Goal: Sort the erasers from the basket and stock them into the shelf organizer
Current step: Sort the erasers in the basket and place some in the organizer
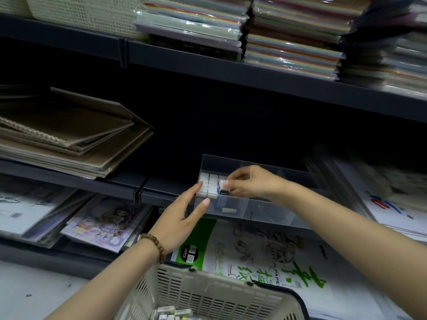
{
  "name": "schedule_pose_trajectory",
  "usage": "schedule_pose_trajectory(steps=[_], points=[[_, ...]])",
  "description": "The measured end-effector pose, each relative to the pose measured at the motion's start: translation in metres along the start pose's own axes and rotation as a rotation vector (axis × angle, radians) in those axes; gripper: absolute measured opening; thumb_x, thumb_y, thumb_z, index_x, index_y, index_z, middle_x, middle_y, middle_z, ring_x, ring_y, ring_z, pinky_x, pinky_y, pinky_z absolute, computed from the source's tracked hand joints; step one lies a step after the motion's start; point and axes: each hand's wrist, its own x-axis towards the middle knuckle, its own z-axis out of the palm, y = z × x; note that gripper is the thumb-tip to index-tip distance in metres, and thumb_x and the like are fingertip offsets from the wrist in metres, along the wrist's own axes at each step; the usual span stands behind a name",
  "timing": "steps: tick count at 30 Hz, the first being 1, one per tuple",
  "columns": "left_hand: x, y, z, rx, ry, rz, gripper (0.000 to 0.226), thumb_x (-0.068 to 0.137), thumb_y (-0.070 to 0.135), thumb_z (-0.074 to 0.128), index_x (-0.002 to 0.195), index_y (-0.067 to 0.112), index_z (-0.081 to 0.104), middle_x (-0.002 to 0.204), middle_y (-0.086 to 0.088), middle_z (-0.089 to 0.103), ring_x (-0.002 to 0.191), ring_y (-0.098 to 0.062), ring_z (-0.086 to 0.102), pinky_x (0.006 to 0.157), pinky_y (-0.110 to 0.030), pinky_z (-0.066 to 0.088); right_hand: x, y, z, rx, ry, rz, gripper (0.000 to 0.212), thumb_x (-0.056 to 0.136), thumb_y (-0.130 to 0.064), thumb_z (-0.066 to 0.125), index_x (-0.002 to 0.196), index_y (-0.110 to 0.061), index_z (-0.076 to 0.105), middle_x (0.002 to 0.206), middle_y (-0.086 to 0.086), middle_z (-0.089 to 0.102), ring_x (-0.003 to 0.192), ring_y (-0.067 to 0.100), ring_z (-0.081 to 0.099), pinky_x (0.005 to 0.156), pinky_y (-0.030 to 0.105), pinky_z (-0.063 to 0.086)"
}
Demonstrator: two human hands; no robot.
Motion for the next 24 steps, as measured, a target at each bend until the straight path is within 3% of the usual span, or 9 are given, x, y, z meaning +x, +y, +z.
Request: schedule_pose_trajectory(steps=[2,5,9,12,15,17,21,24], points=[[0.0,0.001,-0.001,-0.046,0.008,-0.008,0.074,0.072,0.07,0.038,0.141,0.045,0.03,0.144,0.013,0.04,0.13,-0.007,0.041,0.106,-0.03,0.037,0.002,-0.003,-0.002,0.06,-0.024,0.097,0.025,0.083,-0.032,0.07,0.097,-0.012,0.063,0.095,0.002,0.07,0.082,0.009,0.07,0.07,0.014,0.055],[0.002,0.005,-0.003,-0.145,0.027,-0.008,0.069,0.075,0.064,0.038,0.14,0.04,0.035,0.139,0.019,0.041,0.119,0.009,0.042,0.097,-0.014,0.035,0.009,-0.009,-0.007,0.014,-0.041,0.195,0.034,0.085,-0.027,0.069,0.109,-0.005,0.062,0.091,0.003,0.069,0.083,0.01,0.068,0.066,0.014,0.056],[0.005,0.003,-0.006,-0.259,0.05,-0.078,0.073,0.077,0.059,0.039,0.143,0.029,0.033,0.142,0.008,0.044,0.128,-0.007,0.043,0.11,-0.036,0.036,0.018,-0.018,-0.002,-0.045,-0.099,0.3,0.02,0.083,-0.018,0.071,0.094,-0.003,0.064,0.099,0.007,0.068,0.069,0.005,0.068,0.053,0.013,0.052],[0.006,0.002,-0.007,-0.271,0.04,-0.094,0.063,0.084,0.053,0.041,0.142,0.027,0.035,0.141,0.005,0.046,0.127,-0.009,0.045,0.108,-0.035,0.038,0.022,-0.019,0.003,-0.108,-0.096,0.34,0.032,0.082,-0.017,0.072,0.107,0.001,0.063,0.115,0.013,0.065,0.074,0.009,0.067,0.054,0.014,0.053],[0.004,0.004,-0.007,-0.24,0.036,-0.084,0.076,0.075,0.06,0.043,0.143,0.026,0.037,0.141,0.008,0.046,0.127,-0.006,0.044,0.11,-0.038,0.036,0.024,-0.024,0.006,-0.145,-0.091,0.355,0.038,0.084,-0.018,0.07,0.115,0.001,0.061,0.121,0.014,0.063,0.084,0.012,0.064,0.057,0.014,0.053],[0.003,0.006,-0.006,-0.238,0.026,-0.079,0.078,0.073,0.06,0.043,0.143,0.025,0.037,0.141,0.01,0.044,0.126,-0.004,0.043,0.11,-0.037,0.035,0.023,-0.029,0.007,-0.102,-0.116,0.37,0.034,0.088,-0.016,0.065,0.115,0.003,0.059,0.121,0.016,0.062,0.077,0.011,0.065,0.054,0.015,0.054],[0.003,0.003,-0.004,-0.221,0.039,-0.092,0.057,0.089,0.047,0.046,0.142,0.028,0.036,0.133,0.015,0.046,0.119,0.0,0.044,0.106,-0.025,0.035,0.025,-0.03,0.02,-0.079,-0.105,0.358,0.035,0.09,-0.015,0.062,0.118,0.004,0.057,0.121,0.011,0.061,0.066,0.005,0.062,0.044,0.011,0.047],[0.004,0.001,-0.009,-0.237,0.053,-0.112,0.052,0.093,0.04,0.045,0.142,0.023,0.038,0.134,0.011,0.048,0.126,-0.005,0.044,0.108,-0.028,0.034,0.028,-0.03,0.024,-0.114,-0.077,0.331,0.026,0.088,-0.019,0.065,0.107,-0.001,0.063,0.108,0.006,0.067,0.066,0.003,0.062,0.047,0.011,0.049]])
